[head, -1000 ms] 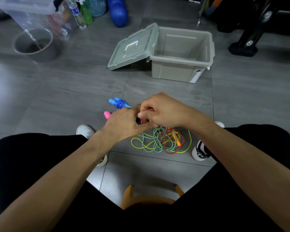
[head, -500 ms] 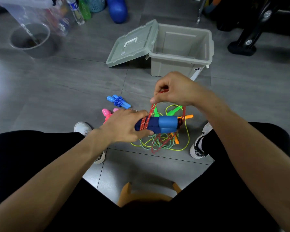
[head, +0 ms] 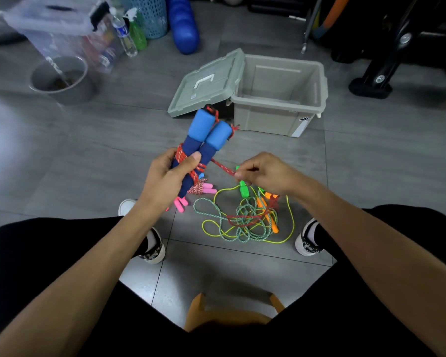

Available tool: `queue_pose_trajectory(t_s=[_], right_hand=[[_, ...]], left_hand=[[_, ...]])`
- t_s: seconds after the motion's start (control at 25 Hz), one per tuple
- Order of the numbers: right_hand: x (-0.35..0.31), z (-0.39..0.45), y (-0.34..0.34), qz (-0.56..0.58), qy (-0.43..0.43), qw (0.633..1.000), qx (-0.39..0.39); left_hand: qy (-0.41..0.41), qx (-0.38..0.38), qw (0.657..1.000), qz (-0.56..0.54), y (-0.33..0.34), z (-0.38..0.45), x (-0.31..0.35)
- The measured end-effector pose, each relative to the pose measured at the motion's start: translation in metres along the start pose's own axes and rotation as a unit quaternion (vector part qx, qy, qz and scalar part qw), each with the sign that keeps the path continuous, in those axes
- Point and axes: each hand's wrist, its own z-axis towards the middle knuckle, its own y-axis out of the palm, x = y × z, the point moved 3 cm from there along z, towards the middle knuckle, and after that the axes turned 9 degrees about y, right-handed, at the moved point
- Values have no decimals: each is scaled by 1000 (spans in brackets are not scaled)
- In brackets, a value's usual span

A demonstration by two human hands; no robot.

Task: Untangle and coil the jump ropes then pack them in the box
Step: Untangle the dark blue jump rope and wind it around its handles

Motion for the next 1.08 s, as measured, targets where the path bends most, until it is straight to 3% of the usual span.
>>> queue_pose_trajectory(t_s=[0.12, 0.24, 0.44, 0.6, 0.84, 0.96, 1.08], right_hand=[[-30, -13, 23, -183, -80, 980, -16], [-46, -23, 19, -214, -113, 970, -27], [-33, -9, -14, -166, -80, 983, 21], [-35, -6, 5, -167, -90, 982, -11], [-19, 4, -23, -100, -34, 994, -4], [3, 6, -35, -27, 1, 999, -27], [21, 6, -32, 12, 24, 1000, -6]], left_hand=[[12, 14, 963, 270, -2, 3, -2], [8, -60, 889, 453, 3, 3, -11], [194, -183, 847, 459, 25, -10, -16], [198, -174, 827, 497, 37, -16, -19], [235, -151, 851, 445, 31, -19, -11], [168, -187, 915, 315, 23, -19, -12], [82, -159, 972, 151, 8, -13, -13]])
